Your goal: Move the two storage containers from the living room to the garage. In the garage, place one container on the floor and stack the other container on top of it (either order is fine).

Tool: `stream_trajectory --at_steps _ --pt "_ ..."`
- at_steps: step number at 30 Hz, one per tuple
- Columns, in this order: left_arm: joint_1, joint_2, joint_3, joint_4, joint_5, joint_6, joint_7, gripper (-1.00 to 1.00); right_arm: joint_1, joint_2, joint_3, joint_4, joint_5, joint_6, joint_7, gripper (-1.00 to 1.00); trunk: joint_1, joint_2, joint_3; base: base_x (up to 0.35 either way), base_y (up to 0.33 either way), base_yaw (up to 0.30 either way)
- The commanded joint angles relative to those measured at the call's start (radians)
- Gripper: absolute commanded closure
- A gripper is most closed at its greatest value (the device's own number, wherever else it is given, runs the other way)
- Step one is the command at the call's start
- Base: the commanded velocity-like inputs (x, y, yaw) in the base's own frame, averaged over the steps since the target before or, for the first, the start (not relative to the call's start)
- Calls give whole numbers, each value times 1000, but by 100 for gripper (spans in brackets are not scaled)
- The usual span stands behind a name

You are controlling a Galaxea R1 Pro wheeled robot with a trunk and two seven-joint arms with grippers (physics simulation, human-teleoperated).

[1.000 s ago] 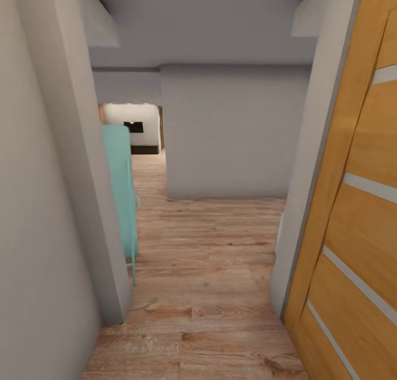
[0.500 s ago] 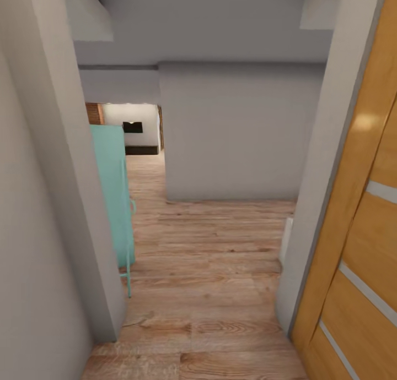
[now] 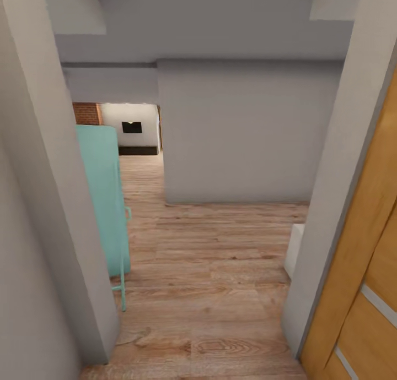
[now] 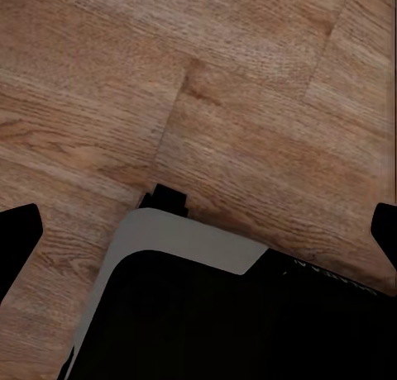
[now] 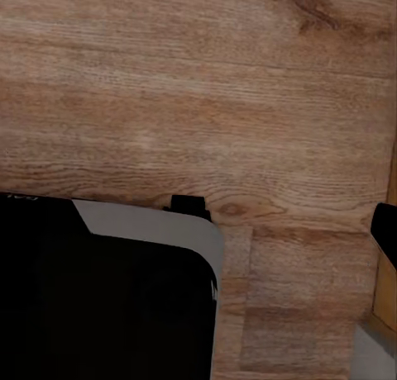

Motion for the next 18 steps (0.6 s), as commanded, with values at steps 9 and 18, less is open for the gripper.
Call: stream_trajectory --at_steps 9,18 --pt "-1 0 -8 0 9 1 3 -100 -1 0 8 3 -10 -6 0 -100 1 -1 -1 322 0 0" --pt "-1 0 -8 0 9 1 3 -100 -1 0 9 3 -10 -6 0 -100 1 -1 -1 322 0 0"
